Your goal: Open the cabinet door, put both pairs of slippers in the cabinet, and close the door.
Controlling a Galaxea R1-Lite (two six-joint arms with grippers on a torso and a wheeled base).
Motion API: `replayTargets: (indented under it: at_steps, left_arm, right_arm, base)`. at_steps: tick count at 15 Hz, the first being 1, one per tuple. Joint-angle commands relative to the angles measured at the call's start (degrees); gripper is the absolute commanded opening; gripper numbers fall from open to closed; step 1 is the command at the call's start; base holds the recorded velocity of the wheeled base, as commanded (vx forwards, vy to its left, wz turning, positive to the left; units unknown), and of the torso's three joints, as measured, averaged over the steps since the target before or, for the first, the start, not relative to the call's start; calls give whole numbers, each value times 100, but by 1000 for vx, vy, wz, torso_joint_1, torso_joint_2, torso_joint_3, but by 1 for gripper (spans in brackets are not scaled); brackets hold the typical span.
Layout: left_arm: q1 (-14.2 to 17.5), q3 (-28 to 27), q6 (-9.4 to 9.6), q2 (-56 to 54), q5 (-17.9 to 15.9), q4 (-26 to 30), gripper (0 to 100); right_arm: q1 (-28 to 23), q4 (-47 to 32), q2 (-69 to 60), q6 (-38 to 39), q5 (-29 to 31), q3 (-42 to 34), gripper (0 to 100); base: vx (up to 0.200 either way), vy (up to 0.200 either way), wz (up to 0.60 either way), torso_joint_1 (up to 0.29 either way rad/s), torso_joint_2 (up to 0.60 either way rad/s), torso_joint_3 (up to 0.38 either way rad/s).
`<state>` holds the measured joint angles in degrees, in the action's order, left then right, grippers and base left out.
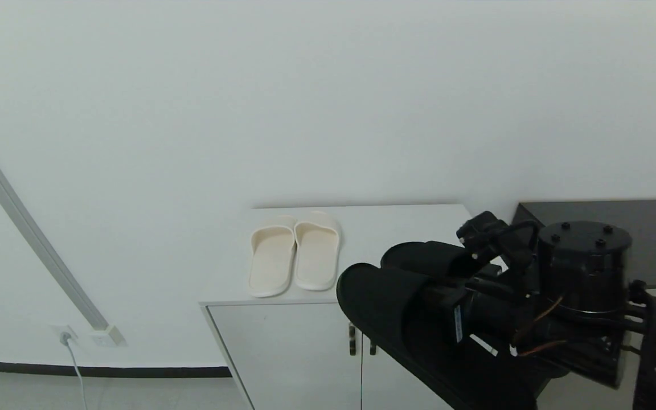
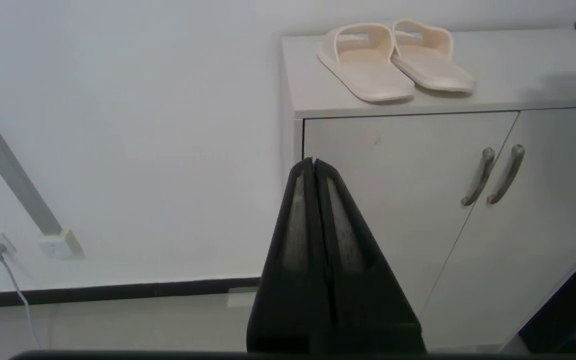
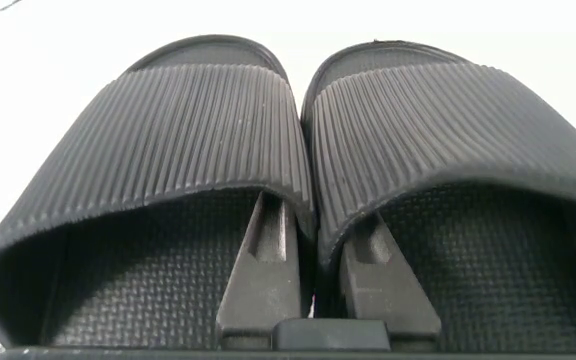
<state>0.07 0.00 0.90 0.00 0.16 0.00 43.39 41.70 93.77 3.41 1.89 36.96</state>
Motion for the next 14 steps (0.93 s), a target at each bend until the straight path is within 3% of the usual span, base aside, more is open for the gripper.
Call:
replayTargets:
  at_steps: [1, 6, 10, 14]
  left_arm:
    - [1, 0, -2, 0, 2, 0, 0]
    - [1, 0, -2, 9, 2, 0, 0]
    - [1, 0, -11, 0, 2, 0, 0]
    - [1, 0, -11, 0, 2, 0, 0]
  right_arm:
    - [30, -57, -518, 1, -83, -207, 0]
    - [73, -180, -509, 1, -250, -286, 0]
    - [82, -171, -500, -7, -259, -374, 0]
    - [73, -127, -491, -7, -321, -427, 0]
  base:
    - [0, 0, 0, 0, 0, 0]
    - [0, 0, 0, 0, 0, 0]
    - [-200, 0, 0, 8, 1, 2]
    - [0, 0, 0, 0, 0, 0]
